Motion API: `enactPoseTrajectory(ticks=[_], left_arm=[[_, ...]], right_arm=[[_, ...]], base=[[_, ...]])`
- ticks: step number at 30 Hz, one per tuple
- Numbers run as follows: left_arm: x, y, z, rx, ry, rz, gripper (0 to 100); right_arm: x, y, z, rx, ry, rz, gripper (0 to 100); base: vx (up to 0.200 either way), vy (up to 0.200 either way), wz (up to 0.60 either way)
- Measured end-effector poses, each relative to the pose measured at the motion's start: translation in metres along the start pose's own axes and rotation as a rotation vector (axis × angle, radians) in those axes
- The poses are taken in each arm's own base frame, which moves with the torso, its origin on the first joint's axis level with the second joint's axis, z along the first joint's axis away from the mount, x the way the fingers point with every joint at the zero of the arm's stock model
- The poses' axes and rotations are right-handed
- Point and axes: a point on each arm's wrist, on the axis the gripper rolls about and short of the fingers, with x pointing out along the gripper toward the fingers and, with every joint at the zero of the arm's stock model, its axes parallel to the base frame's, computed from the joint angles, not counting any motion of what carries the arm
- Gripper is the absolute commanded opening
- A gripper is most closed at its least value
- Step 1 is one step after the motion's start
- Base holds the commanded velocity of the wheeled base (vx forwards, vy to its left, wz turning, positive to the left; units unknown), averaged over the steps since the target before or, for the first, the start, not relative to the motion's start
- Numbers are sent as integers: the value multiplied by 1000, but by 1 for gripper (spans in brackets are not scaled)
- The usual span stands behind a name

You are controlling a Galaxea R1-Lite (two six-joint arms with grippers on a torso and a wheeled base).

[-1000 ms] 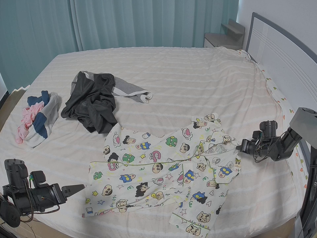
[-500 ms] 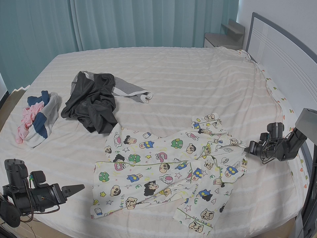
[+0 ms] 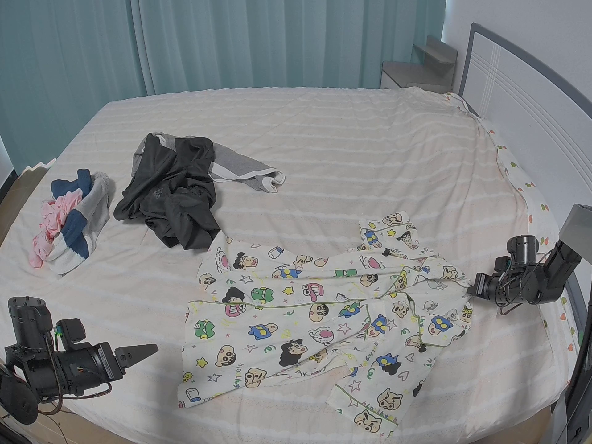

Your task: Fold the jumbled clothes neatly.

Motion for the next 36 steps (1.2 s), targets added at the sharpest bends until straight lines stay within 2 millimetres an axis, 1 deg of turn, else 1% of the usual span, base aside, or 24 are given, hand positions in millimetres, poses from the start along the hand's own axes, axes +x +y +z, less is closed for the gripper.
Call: enactPoseTrajectory(ticks=[6, 14, 19, 20, 29, 32, 36], left_arm=[[0, 0, 0, 0, 0, 0, 100], [0, 0, 0, 1, 1, -1, 100], [0, -1, 0, 2, 4, -3, 100], [1, -1, -1, 3, 6, -5, 100], [1, -3, -2, 3, 14, -13, 100], [1, -3, -2, 4, 16, -13, 100], [2, -3, -2, 5, 20, -17, 100]], right_arm=[[-5, -3, -6, 1, 54, -45, 0], [-13, -5, -5, -4, 55, -60, 0], [-15, -7, -11, -15, 74, -65, 0], [-15, -7, -12, -16, 77, -66, 100], [-23, -6, -16, -12, 81, -70, 100], [-31, -4, -16, -11, 77, -67, 100], [-48, 2, -18, -13, 69, -60, 100]], base=[[0, 0, 0], [0, 0, 0], [0, 0, 0], [0, 0, 0], [0, 0, 0], [-133, 0, 0], [-200, 0, 0]])
